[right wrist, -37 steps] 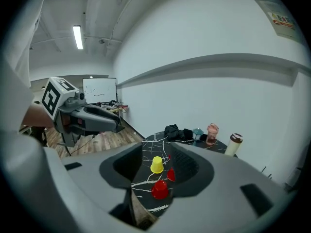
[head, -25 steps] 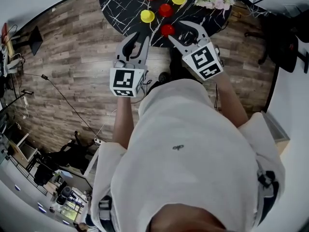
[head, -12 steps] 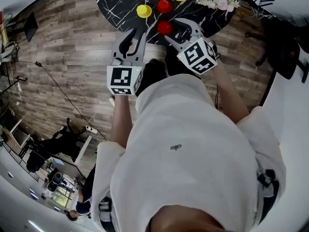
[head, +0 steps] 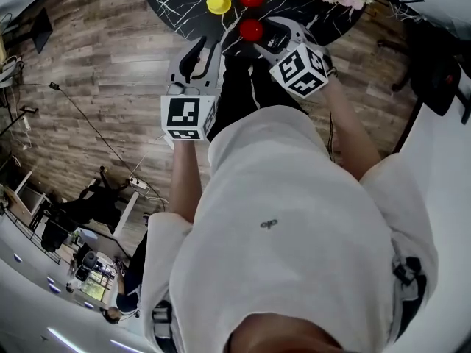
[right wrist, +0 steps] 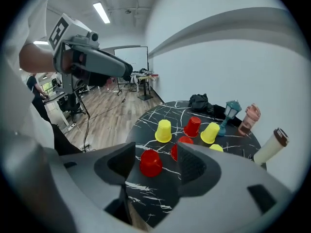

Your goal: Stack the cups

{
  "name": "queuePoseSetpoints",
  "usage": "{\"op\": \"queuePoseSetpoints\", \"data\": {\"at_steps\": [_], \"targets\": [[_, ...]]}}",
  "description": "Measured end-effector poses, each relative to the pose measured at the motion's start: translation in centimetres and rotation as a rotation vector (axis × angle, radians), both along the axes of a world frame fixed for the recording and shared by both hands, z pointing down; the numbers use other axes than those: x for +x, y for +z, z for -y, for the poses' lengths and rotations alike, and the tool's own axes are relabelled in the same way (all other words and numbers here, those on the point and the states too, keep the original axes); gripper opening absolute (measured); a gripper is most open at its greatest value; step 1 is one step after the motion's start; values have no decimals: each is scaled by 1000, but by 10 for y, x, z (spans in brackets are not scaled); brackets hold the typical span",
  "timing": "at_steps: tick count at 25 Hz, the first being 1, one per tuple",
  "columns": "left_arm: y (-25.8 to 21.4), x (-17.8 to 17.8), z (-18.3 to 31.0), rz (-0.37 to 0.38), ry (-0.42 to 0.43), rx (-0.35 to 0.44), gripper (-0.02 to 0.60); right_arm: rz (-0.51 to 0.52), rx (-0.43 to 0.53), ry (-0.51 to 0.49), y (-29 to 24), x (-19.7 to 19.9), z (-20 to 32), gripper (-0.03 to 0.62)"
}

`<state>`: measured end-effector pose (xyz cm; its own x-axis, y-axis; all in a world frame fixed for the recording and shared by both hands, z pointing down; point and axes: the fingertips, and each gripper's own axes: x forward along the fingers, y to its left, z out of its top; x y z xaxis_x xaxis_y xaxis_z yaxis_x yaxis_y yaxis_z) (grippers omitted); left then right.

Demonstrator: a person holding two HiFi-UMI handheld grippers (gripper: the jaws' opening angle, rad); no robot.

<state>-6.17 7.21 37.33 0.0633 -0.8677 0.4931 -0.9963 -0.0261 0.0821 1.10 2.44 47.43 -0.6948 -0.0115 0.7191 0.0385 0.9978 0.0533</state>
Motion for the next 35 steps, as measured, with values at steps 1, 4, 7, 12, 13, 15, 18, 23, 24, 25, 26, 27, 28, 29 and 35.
{"op": "queuePoseSetpoints", "data": {"at_steps": [1,4,7,12,13,15,18,23,24,25,26,27,28,29,35], "targets": [[3,-1,0,2,5,-8,87,-16,3,-2,6,0,0,264],[8,-3,1,7,4,-24,87,-67,-3,2,24,0,-3,261],[13,-8,2,-5,-9,-28,89,-96,-9,13,39,-1,-5,262],[22,-14,-2,3,-2,-45,89,-124,-5,27,64,-7,-5,262],[23,-16,-4,2,-4,-48,89,-127,-4,29,67,-9,-5,262],[25,-19,-7,0,-8,-52,87,-135,0,28,75,-12,-4,262],[29,-21,-11,-3,-5,-60,88,-151,6,9,86,-17,-8,262],[35,-26,-13,-7,3,-73,87,-173,19,-7,99,-21,-13,250],[37,-26,-12,-6,5,-74,88,-174,17,-1,101,-22,-13,247],[38,-27,-12,-6,7,-75,89,-173,14,6,103,-22,-13,242],[39,-27,-11,-6,9,-76,89,-172,12,14,105,-22,-13,235],[39,-27,-11,-6,12,-76,88,-172,9,20,106,-22,-13,228],[38,-27,-11,-6,14,-77,89,-173,5,26,107,-22,-13,225],[38,-27,-11,-7,16,-78,89,-173,-2,31,107,-22,-13,227],[41,-32,-15,-11,27,-91,89,-171,-11,60,108,-23,-14,229]]}}
